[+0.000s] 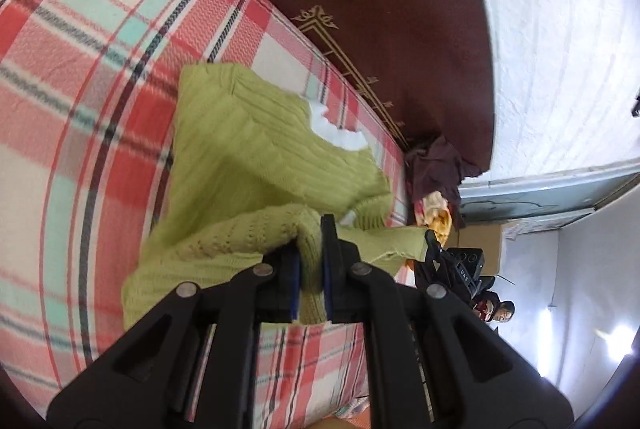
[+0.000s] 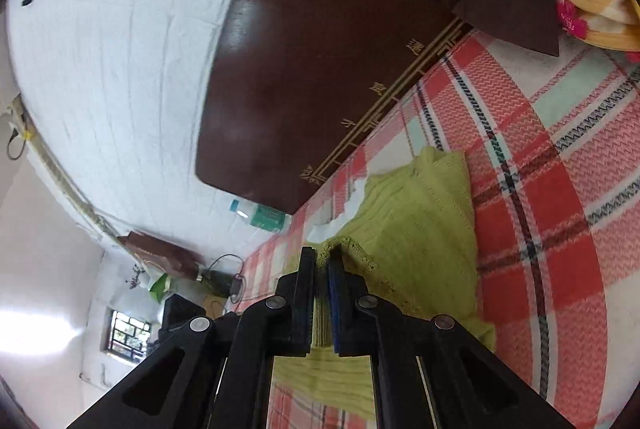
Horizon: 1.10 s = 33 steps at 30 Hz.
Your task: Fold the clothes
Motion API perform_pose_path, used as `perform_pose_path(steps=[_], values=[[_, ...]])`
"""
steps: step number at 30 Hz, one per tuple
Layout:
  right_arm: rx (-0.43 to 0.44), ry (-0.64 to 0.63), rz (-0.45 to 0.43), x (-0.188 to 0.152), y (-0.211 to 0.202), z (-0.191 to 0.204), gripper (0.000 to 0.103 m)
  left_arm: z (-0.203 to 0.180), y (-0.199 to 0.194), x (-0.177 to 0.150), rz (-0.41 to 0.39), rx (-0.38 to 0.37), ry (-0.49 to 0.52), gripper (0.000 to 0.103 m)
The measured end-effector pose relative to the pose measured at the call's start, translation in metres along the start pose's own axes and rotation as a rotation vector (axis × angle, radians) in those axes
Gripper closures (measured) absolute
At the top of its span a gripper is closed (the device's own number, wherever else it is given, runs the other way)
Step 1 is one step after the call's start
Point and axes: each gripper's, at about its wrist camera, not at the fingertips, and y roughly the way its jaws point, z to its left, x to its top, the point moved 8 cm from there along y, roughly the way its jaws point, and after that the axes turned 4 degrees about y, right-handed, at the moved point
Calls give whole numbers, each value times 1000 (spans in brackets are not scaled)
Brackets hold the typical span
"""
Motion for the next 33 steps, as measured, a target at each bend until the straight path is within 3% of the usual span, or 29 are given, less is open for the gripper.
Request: perform_pose_path(steps=[4, 7, 9, 10, 12, 14, 17, 19, 22, 27, 28, 29, 30, 33], values=[[13, 69, 7, 17, 20, -14, 97, 16, 14, 15, 14, 16, -34, 93], [13, 121, -10, 29, 25, -23, 87, 25, 18, 22, 34, 24, -68, 93], [-8, 121, -24, 35, 26, -27, 81, 28, 20, 24, 38, 46, -67, 86], [-28, 101, -25, 36, 25, -26, 80, 29, 19, 26, 35, 57, -59, 80], [-62, 31, -27, 33, 23, -18, 75, 28, 15, 29, 6, 66, -37, 44], [-104, -46, -27, 30, 21, -9, 58, 23, 7, 31, -47, 65, 0, 40], [-200, -240, 23, 10, 31, 8, 53, 8, 1, 28, -101, 105, 127, 40], [-292, -374, 67, -3, 45, 13, 52, 2, 7, 22, -108, 197, 229, 40], [-438, -498, 92, -6, 63, 6, 52, 3, 22, 12, -92, 325, 344, 40], [-494, -549, 127, -9, 72, -11, 55, 24, 41, 9, -75, 441, 426, 40], [-509, -567, 132, -10, 74, -12, 66, 28, 43, 10, -74, 451, 435, 40], [-531, -587, 134, -10, 75, -15, 86, 30, 44, 11, -78, 456, 441, 40], [-554, -608, 138, -8, 75, -16, 93, 31, 44, 12, -84, 458, 445, 40], [-582, -608, 132, 1, 71, -22, 95, 33, 44, 18, -97, 462, 442, 40]])
